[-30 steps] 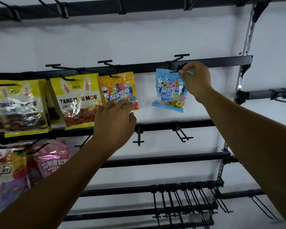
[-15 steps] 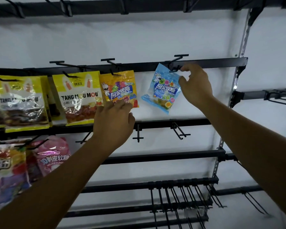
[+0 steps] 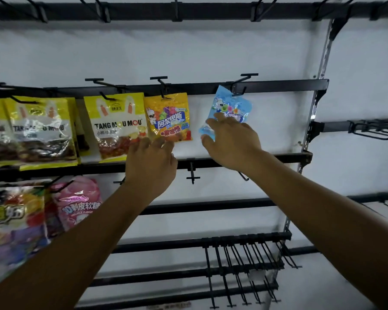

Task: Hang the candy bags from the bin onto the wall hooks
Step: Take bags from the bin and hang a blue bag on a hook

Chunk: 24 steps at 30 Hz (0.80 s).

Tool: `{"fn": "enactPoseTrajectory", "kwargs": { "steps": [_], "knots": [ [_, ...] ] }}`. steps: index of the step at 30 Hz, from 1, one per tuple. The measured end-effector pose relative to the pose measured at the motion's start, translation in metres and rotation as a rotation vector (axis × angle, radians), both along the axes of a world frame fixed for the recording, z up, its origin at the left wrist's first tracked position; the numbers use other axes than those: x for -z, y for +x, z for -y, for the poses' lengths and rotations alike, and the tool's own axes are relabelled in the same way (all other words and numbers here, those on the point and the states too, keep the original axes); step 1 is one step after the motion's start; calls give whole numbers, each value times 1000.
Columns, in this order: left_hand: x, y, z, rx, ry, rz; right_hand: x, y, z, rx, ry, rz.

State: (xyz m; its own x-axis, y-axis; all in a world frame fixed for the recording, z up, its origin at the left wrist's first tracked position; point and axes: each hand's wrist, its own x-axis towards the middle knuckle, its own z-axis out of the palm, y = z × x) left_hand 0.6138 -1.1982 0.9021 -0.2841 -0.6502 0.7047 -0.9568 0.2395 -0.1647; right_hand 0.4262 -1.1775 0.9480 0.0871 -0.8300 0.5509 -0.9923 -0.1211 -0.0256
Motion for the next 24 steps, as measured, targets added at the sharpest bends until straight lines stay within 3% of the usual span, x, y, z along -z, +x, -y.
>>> {"fn": "enactPoseTrajectory", "kwargs": {
  "steps": [12, 24],
  "knots": [
    [30, 71, -25, -115, 75, 40, 56, 95, -8, -68, 136, -39],
    [138, 139, -31, -70, 268, 96, 169, 170, -16, -72, 343, -28]
  ]
}}
